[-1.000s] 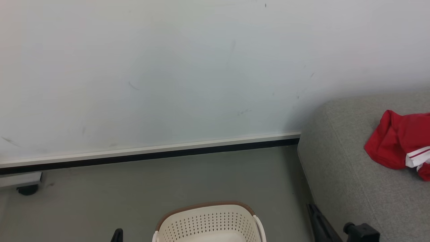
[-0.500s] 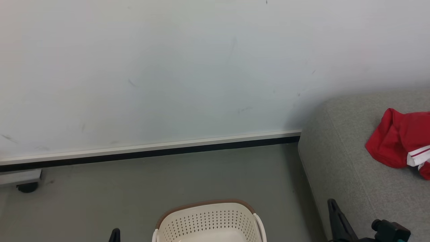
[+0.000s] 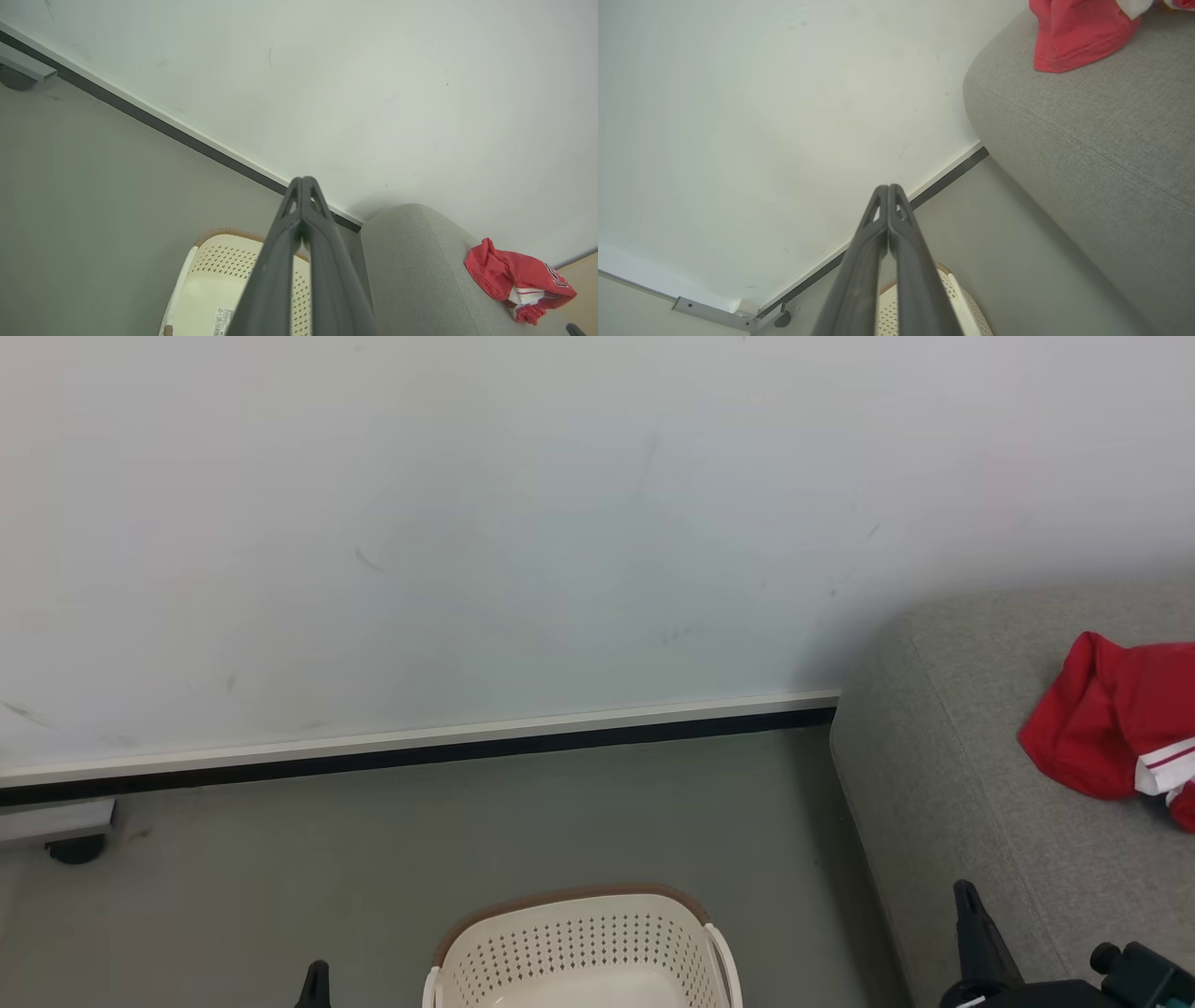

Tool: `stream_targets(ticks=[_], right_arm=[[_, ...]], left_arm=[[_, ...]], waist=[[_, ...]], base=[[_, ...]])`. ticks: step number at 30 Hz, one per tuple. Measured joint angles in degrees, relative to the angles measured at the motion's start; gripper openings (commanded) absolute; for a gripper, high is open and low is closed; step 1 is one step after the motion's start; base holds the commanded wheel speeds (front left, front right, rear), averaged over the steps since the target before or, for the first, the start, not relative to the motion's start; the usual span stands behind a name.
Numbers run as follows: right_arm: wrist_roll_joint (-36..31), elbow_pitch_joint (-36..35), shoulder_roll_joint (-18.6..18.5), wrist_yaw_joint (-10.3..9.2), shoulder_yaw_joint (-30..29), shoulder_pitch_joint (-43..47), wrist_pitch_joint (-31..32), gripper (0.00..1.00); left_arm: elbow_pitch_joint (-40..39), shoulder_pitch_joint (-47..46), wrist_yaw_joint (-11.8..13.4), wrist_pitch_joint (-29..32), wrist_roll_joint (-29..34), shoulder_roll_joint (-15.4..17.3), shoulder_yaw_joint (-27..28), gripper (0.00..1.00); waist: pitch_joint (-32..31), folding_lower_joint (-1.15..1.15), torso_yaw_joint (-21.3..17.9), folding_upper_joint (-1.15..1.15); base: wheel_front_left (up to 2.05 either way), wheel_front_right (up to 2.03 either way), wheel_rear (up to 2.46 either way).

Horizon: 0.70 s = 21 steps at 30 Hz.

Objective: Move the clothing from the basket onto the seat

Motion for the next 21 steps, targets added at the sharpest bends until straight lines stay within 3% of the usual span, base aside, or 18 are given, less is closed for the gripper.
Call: stream_targets(ticks=[21], right_arm=[[16.2, 0.1, 0.1, -0.01, -5.6, -0.5, 4.7, 0.00]], left_arm=[[2.3, -2.4, -1.7, 2.4, -15.8, -0.3, 0.1, 0.00]], waist=[[0.9, 0.00, 0.1, 0.00]], base=[[0.00, 0.00, 0.00]])
